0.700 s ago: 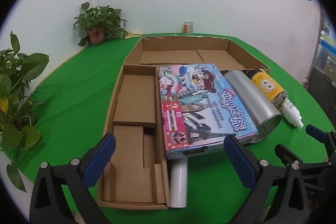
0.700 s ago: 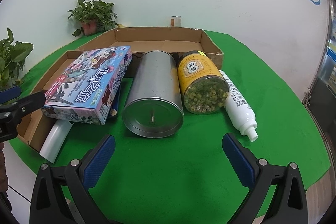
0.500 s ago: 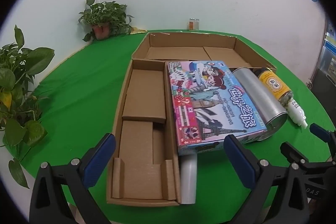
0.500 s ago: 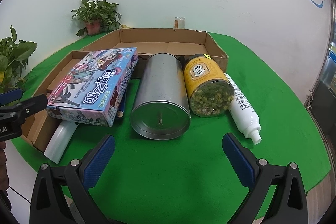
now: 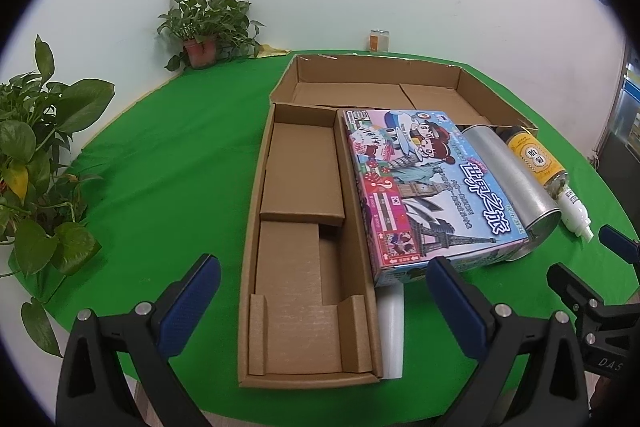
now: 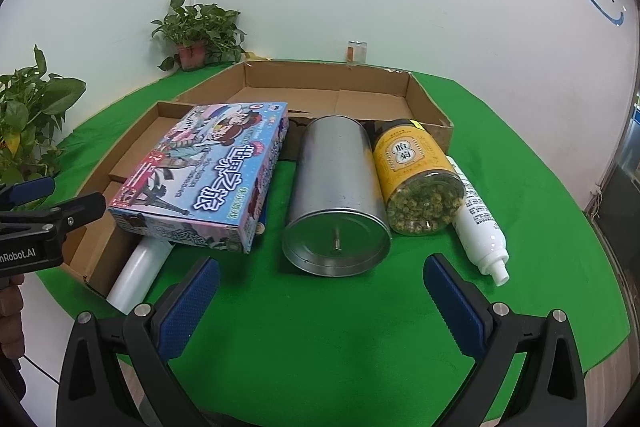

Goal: Organize rigid objects
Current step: 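Move both grippers to the long cardboard divider insert, then grasp the cardboard insert wall with both grippers and lift it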

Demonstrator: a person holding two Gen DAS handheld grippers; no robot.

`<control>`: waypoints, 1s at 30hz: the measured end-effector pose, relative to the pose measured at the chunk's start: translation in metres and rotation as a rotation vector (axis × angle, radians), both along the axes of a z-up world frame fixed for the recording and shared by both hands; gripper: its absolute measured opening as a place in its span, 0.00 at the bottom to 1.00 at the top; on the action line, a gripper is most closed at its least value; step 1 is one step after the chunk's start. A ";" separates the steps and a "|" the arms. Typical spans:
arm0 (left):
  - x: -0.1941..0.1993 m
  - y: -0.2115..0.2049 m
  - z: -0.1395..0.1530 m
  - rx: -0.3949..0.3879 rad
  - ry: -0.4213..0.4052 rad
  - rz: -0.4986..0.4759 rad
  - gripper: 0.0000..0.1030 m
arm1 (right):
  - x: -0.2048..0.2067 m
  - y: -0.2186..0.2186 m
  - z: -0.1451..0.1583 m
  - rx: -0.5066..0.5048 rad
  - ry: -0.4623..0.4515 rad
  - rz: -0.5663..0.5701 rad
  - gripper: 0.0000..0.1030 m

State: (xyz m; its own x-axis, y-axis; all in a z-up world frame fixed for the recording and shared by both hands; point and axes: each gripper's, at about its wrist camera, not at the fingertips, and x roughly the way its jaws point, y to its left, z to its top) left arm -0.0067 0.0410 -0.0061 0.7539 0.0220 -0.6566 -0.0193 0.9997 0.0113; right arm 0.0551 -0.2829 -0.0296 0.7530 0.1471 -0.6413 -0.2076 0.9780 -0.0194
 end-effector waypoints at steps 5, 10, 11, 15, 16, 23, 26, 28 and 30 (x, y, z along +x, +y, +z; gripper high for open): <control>0.006 0.005 0.000 -0.053 0.021 0.002 0.99 | -0.002 0.010 0.003 -0.003 0.001 0.028 1.00; 0.004 0.032 -0.001 -0.009 0.027 0.013 0.99 | 0.000 0.019 0.004 0.028 0.019 0.077 0.99; 0.004 0.037 -0.003 -0.018 0.039 0.007 0.99 | 0.001 0.022 0.004 0.037 0.021 0.090 0.99; 0.002 0.056 -0.002 -0.052 0.037 -0.025 0.99 | 0.002 0.039 0.007 0.098 0.049 0.180 0.99; 0.001 0.061 -0.003 -0.069 0.028 -0.035 0.99 | 0.003 0.044 0.009 0.121 0.058 0.210 0.99; 0.015 0.073 -0.032 -0.181 0.159 -0.081 0.49 | 0.006 0.082 0.015 0.224 0.148 0.361 0.87; 0.015 0.076 -0.042 -0.242 0.186 -0.106 0.23 | 0.008 0.106 0.010 0.177 0.187 0.386 0.69; 0.013 0.079 -0.045 -0.258 0.192 -0.100 0.18 | 0.010 0.121 0.005 0.193 0.236 0.411 0.66; 0.009 0.087 -0.044 -0.255 0.206 -0.079 0.17 | 0.014 0.136 -0.002 0.237 0.296 0.428 0.63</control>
